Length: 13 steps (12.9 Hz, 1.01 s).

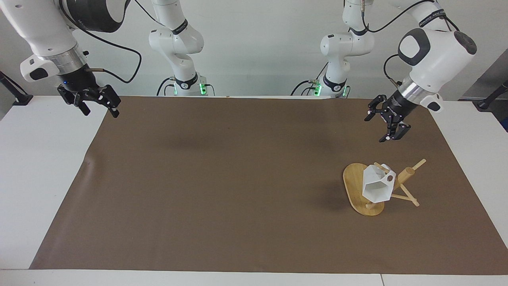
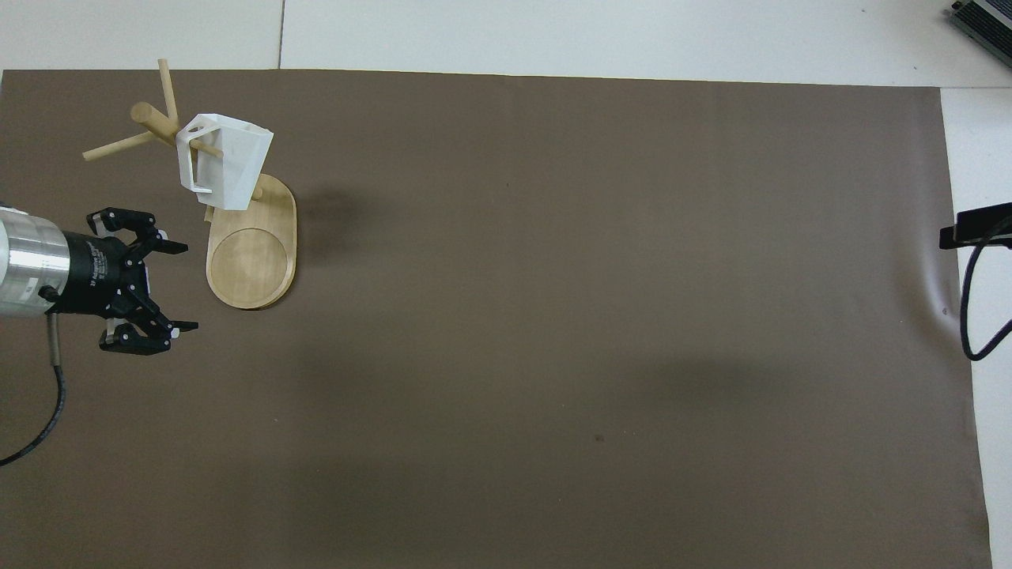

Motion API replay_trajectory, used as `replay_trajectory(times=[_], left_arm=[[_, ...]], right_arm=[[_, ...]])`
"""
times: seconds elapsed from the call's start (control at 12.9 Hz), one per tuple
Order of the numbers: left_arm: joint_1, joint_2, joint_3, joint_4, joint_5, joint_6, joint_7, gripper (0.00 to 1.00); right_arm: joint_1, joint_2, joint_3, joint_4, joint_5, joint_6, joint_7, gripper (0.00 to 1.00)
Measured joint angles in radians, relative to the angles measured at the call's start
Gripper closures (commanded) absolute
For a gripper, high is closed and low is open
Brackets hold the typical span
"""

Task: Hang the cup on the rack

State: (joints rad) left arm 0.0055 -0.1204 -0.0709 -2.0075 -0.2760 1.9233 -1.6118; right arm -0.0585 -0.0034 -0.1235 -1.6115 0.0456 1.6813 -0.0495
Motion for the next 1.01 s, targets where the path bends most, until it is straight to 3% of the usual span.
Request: replay_trajectory(times=[0.46,1.01], left_arm=[[-0.021,0.000,-0.001,0.084,0.023,-0.113,0.545,0.00],[-0.056,0.025,-0.005,0.171,0.207,-0.132,1.143,0.00]], right_arm=[[0.000,0.000,0.000,0.000,0.000,0.000,0.000,0.00],[0.000,0.000,0.000,0.000,0.000,0.000,0.000,0.00]])
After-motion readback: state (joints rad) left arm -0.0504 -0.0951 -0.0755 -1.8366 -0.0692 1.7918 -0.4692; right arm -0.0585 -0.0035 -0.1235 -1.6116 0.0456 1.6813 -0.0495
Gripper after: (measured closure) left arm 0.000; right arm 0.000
